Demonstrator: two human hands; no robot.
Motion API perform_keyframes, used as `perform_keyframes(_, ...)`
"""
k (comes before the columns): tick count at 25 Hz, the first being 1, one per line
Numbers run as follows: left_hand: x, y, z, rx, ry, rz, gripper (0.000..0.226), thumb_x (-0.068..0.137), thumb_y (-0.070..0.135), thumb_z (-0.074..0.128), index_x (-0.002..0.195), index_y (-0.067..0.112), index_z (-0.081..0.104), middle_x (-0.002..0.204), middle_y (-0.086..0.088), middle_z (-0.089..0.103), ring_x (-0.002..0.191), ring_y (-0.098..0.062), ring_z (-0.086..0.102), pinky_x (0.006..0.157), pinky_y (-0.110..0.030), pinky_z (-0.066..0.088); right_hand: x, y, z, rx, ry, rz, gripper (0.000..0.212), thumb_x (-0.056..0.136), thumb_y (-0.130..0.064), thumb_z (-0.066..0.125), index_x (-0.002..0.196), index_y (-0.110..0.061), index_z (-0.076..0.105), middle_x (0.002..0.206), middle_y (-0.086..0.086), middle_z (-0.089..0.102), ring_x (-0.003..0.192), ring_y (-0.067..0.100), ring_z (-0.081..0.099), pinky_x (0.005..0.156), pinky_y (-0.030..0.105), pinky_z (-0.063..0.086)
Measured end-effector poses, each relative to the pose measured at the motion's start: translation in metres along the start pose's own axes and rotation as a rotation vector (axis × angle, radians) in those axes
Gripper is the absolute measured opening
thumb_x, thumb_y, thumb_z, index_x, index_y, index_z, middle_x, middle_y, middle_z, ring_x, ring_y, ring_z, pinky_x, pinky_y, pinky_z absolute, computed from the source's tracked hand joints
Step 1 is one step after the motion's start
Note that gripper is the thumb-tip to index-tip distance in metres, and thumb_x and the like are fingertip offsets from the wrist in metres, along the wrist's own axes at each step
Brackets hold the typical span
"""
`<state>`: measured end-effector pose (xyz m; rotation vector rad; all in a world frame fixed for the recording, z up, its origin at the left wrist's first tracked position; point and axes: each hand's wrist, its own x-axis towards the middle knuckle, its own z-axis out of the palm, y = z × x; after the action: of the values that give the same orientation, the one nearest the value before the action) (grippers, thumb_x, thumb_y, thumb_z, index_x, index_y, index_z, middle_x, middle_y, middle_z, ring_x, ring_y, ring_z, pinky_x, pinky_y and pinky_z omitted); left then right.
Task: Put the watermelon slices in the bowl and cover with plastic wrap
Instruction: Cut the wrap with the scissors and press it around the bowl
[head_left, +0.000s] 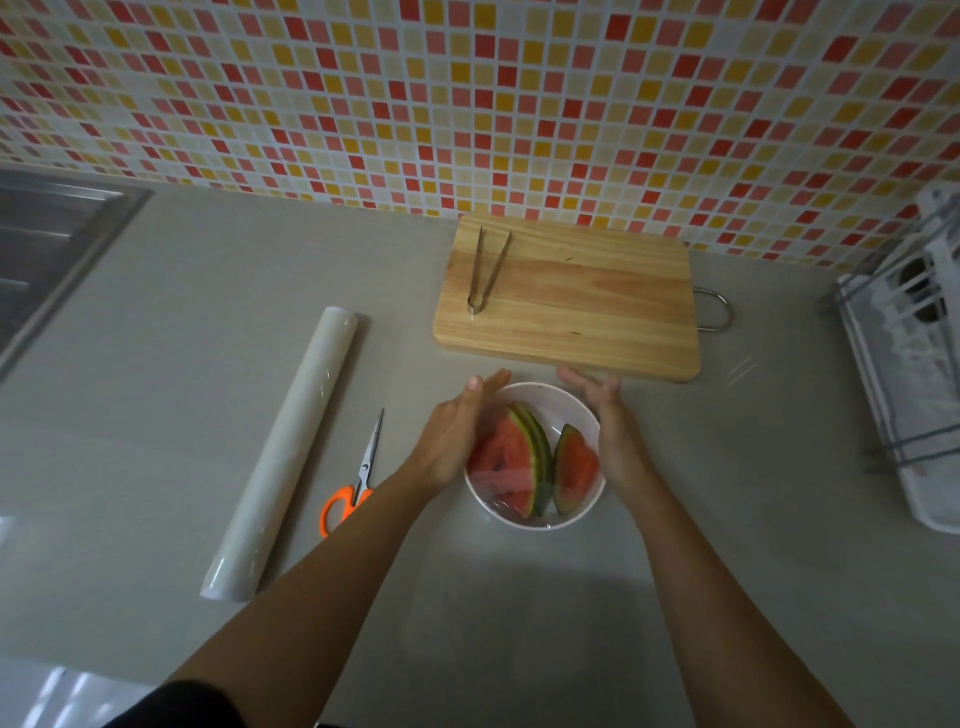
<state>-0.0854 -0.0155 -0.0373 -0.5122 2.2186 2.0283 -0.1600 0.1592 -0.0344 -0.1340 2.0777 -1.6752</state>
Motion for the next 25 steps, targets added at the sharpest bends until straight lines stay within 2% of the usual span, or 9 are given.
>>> perform_keyframes(3, 0.007, -0.003, 0.008, -0.168, -0.05, -0.037, 0.055, 0.098, 0.052, 0.018, 0.127, 0.029, 0.059, 0.127, -0.007, 0.063, 0.117, -0.018, 0.059, 0.104, -0.038, 0.046, 0.003, 0.003, 0.006, 0.184, -0.11, 0.068, 0.08, 0.071, -0.082, 0.019, 0.116, -0.032, 0.061, 0.117, 0.006, 0.066, 0.108, 0.023, 0.061, 0.097, 0.045, 0.045)
perform_keyframes(7, 0.013, -0.005, 0.009, -0.303, -0.13, -0.111, 0.07, 0.095, 0.053, 0.021, 0.125, 0.003, 0.059, 0.123, -0.028, 0.061, 0.118, -0.038, 0.057, 0.106, -0.054, 0.041, 0.006, 0.005, 0.0, 0.27, -0.151, 0.137, 0.082, 0.069, -0.082, 0.026, 0.112, -0.024, 0.065, 0.108, 0.003, 0.07, 0.103, 0.019, 0.064, 0.081, 0.027, 0.051)
perform_keyframes(11, 0.019, 0.0, 0.005, -0.097, -0.101, -0.118, 0.072, 0.088, 0.061, 0.023, 0.114, 0.01, 0.067, 0.113, -0.022, 0.068, 0.111, -0.033, 0.062, 0.104, -0.052, 0.042, 0.016, 0.005, 0.0, 0.168, -0.196, 0.226, 0.097, 0.055, -0.092, 0.032, 0.125, -0.028, 0.056, 0.127, 0.0, 0.061, 0.119, 0.012, 0.053, 0.104, 0.036, 0.038)
perform_keyframes(12, 0.021, 0.001, 0.004, -0.05, -0.097, -0.122, 0.072, 0.087, 0.062, 0.023, 0.111, 0.012, 0.069, 0.111, -0.02, 0.069, 0.109, -0.031, 0.063, 0.104, -0.052, 0.043, 0.018, 0.004, 0.0, 0.134, -0.186, 0.207, 0.087, 0.056, -0.092, 0.029, 0.118, -0.039, 0.059, 0.121, -0.012, 0.064, 0.114, 0.0, 0.054, 0.102, 0.033, 0.037)
perform_keyframes(14, 0.022, 0.0, 0.004, -0.026, -0.102, -0.139, 0.073, 0.086, 0.065, 0.023, 0.108, 0.013, 0.07, 0.109, -0.018, 0.07, 0.108, -0.029, 0.064, 0.104, -0.051, 0.043, 0.019, 0.001, -0.001, 0.058, -0.197, 0.157, 0.055, 0.065, -0.087, 0.021, 0.085, -0.06, 0.064, 0.088, -0.037, 0.066, 0.087, -0.022, 0.055, 0.088, 0.024, 0.035)
perform_keyframes(15, 0.022, 0.0, 0.004, -0.02, -0.101, -0.141, 0.073, 0.086, 0.066, 0.023, 0.108, 0.014, 0.07, 0.108, -0.016, 0.071, 0.107, -0.027, 0.064, 0.104, -0.051, 0.043, 0.018, -0.001, 0.0, 0.01, -0.19, 0.143, 0.054, 0.067, -0.087, 0.017, 0.078, -0.061, 0.063, 0.081, -0.038, 0.065, 0.081, -0.023, 0.055, 0.084, 0.023, 0.035)
perform_keyframes(19, 0.019, 0.0, 0.004, 0.008, -0.088, -0.149, 0.073, 0.089, 0.065, 0.021, 0.107, 0.014, 0.071, 0.106, -0.014, 0.072, 0.104, -0.024, 0.066, 0.102, -0.047, 0.046, 0.016, 0.001, 0.0, -0.211, -0.098, 0.137, 0.081, 0.062, -0.091, 0.007, 0.079, -0.042, 0.068, 0.086, -0.016, 0.068, 0.085, -0.004, 0.059, 0.073, 0.023, 0.041)
perform_keyframes(22, 0.016, 0.003, 0.005, 0.079, -0.048, -0.159, 0.071, 0.095, 0.061, 0.02, 0.098, 0.014, 0.073, 0.1, -0.012, 0.073, 0.099, -0.021, 0.067, 0.096, -0.04, 0.048, 0.012, -0.002, 0.001, -0.334, -0.023, 0.112, 0.083, 0.064, -0.088, 0.004, 0.068, -0.03, 0.063, 0.075, -0.014, 0.063, 0.075, -0.001, 0.056, 0.063, 0.024, 0.039)
perform_keyframes(25, 0.013, 0.005, 0.007, 0.221, 0.043, -0.135, 0.074, 0.094, 0.061, 0.021, 0.088, 0.007, 0.071, 0.088, -0.009, 0.07, 0.085, -0.016, 0.065, 0.08, -0.033, 0.047, 0.012, -0.002, 0.002, -0.468, 0.055, 0.059, 0.081, 0.069, -0.084, 0.002, 0.058, -0.025, 0.056, 0.062, -0.011, 0.057, 0.065, 0.004, 0.054, 0.055, 0.024, 0.034)
